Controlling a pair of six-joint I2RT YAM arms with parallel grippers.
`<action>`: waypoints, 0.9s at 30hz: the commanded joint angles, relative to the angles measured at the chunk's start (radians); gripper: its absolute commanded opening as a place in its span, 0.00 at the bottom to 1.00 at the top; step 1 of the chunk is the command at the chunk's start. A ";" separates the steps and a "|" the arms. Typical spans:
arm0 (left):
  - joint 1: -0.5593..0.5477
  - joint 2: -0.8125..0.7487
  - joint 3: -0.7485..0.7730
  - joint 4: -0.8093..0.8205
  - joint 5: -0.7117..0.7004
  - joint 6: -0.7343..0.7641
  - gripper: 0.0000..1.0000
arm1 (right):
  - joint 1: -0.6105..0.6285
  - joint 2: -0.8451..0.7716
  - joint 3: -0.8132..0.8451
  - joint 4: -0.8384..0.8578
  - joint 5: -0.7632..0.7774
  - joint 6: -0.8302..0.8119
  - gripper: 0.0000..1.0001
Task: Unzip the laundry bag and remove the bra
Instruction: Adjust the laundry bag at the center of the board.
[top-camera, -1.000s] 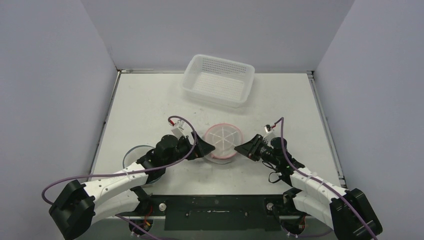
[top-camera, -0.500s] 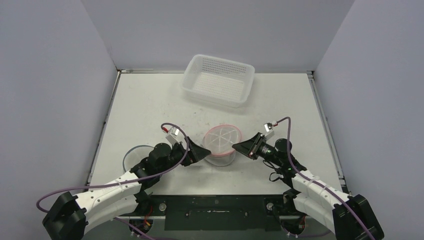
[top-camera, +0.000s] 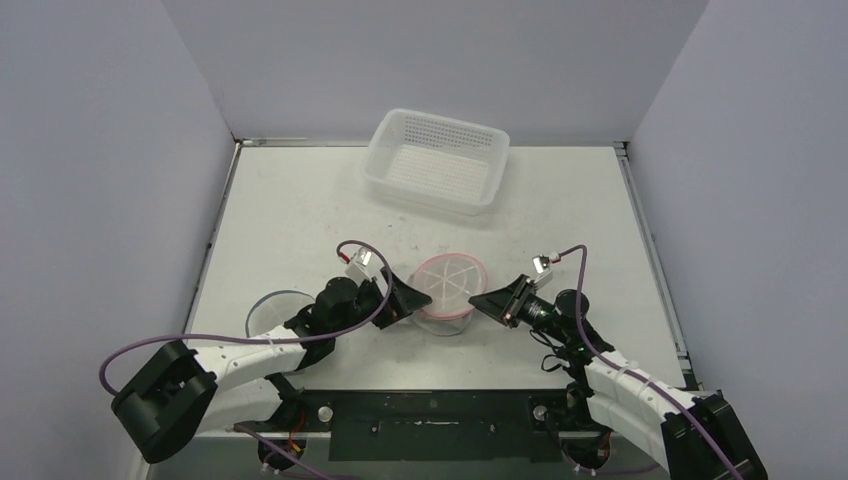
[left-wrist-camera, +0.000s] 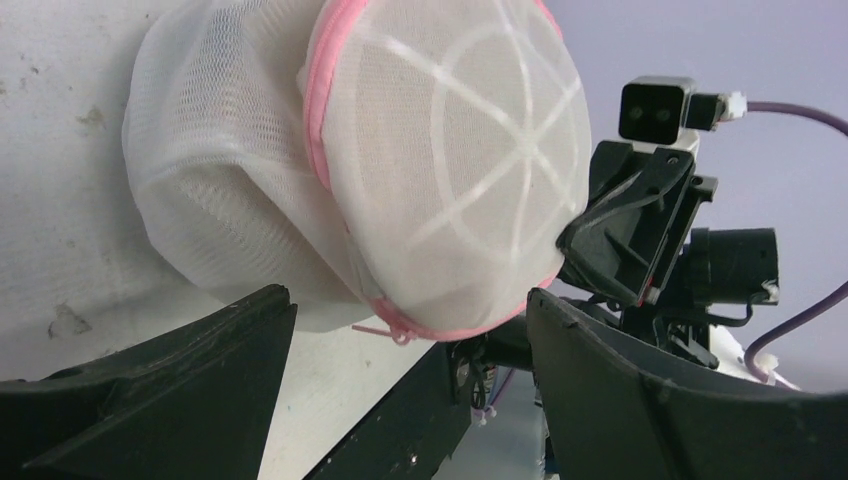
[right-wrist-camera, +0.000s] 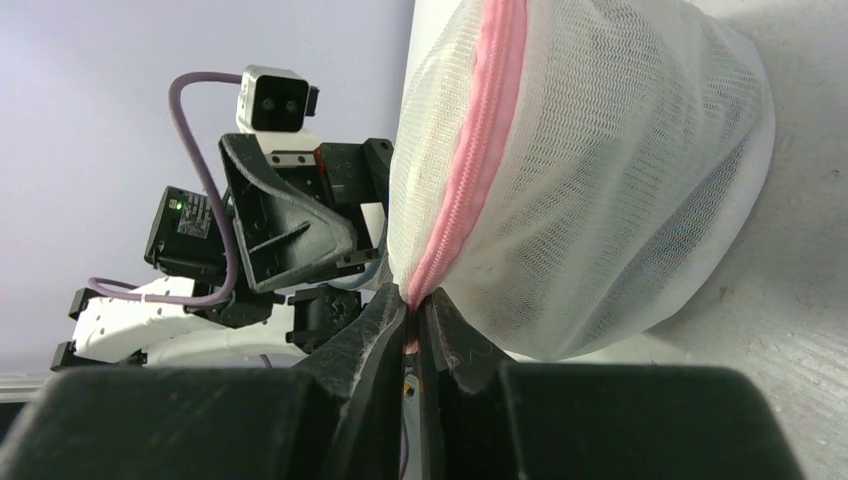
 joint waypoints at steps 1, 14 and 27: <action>0.029 0.064 0.016 0.225 0.047 -0.067 0.83 | -0.013 -0.029 -0.008 0.054 -0.008 -0.030 0.05; 0.077 0.249 0.021 0.399 0.106 -0.096 0.67 | -0.030 -0.086 -0.071 0.093 -0.013 -0.002 0.05; 0.081 0.320 -0.003 0.563 0.139 -0.128 0.13 | -0.034 -0.128 -0.091 0.016 -0.011 -0.031 0.05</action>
